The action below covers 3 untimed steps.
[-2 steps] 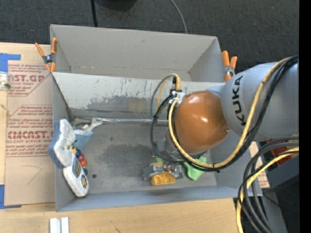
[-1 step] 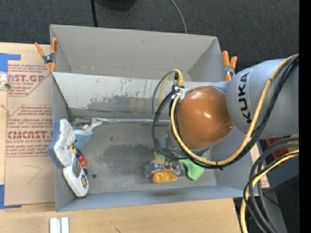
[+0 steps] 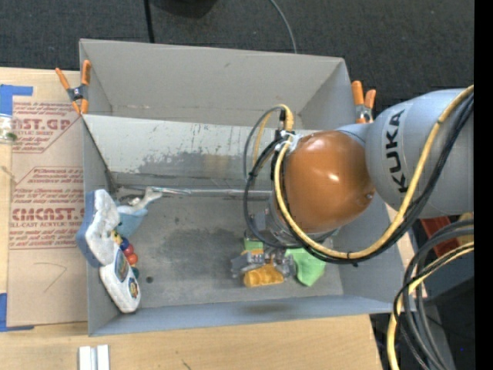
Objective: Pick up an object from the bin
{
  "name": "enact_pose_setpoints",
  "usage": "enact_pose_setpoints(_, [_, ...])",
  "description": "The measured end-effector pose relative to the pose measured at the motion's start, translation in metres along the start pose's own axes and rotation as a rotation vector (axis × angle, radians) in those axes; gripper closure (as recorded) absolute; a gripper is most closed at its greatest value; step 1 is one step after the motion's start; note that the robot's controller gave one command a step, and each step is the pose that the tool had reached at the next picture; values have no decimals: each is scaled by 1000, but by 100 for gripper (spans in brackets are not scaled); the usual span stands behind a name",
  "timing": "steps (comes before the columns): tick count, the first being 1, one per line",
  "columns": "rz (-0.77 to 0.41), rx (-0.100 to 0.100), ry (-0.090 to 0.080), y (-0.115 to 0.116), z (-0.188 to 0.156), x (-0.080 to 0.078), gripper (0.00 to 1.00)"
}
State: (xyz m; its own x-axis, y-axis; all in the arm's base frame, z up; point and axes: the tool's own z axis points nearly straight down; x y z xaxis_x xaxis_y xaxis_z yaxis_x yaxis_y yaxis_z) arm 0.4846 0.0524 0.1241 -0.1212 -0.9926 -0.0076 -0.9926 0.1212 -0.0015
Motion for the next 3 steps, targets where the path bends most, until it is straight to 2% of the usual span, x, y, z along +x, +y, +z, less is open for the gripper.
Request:
enact_pose_setpoints(1, [0,3,-1,-1,-6,0,100])
enact_pose_setpoints(3, [1,-4,-1,1,-27,-1,100])
